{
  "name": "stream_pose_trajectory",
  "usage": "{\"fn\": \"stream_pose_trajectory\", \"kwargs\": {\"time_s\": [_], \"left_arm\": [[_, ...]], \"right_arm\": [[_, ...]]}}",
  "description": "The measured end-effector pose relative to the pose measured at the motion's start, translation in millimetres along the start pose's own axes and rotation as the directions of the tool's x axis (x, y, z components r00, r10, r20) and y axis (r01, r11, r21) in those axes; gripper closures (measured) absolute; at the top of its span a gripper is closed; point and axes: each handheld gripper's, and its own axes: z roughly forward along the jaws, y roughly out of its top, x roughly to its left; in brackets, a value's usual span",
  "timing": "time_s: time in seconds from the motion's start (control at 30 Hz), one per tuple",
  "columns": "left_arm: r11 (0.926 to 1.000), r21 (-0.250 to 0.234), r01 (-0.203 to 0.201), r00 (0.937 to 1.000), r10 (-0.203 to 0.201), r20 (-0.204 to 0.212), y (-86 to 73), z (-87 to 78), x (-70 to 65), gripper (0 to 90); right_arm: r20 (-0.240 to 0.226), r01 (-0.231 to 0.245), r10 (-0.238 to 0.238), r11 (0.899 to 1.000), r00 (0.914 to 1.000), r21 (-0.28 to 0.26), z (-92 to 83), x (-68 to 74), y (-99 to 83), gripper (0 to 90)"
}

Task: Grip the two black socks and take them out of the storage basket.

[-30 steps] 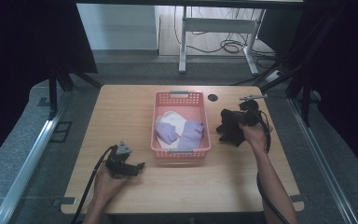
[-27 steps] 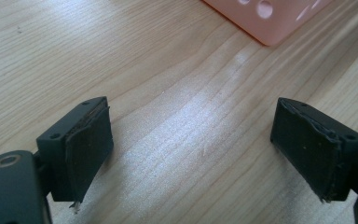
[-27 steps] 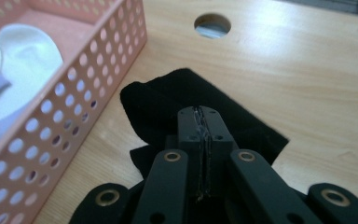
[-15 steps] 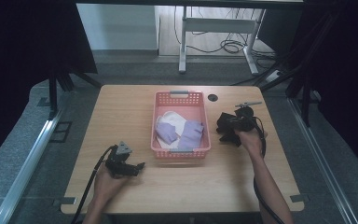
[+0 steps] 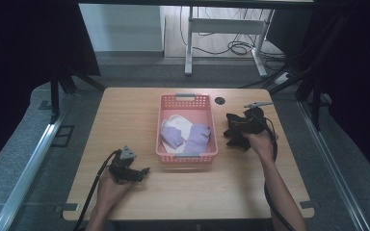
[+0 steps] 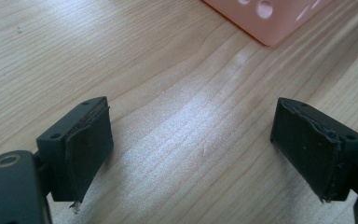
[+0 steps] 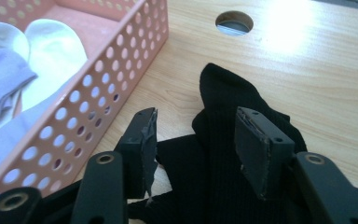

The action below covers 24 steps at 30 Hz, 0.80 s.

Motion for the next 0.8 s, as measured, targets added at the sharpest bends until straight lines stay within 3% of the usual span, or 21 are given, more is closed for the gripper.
{"fn": "stream_pose_trajectory", "kwargs": {"time_s": [0.8], "left_arm": [[1.0,0.0,0.0,1.0,0.0,0.0,0.0,0.0,0.0,12.6]], "right_arm": [[-0.046,0.088,-0.09,0.995,0.9949,-0.043,-47.4,19.8,-2.0,27.7]]}}
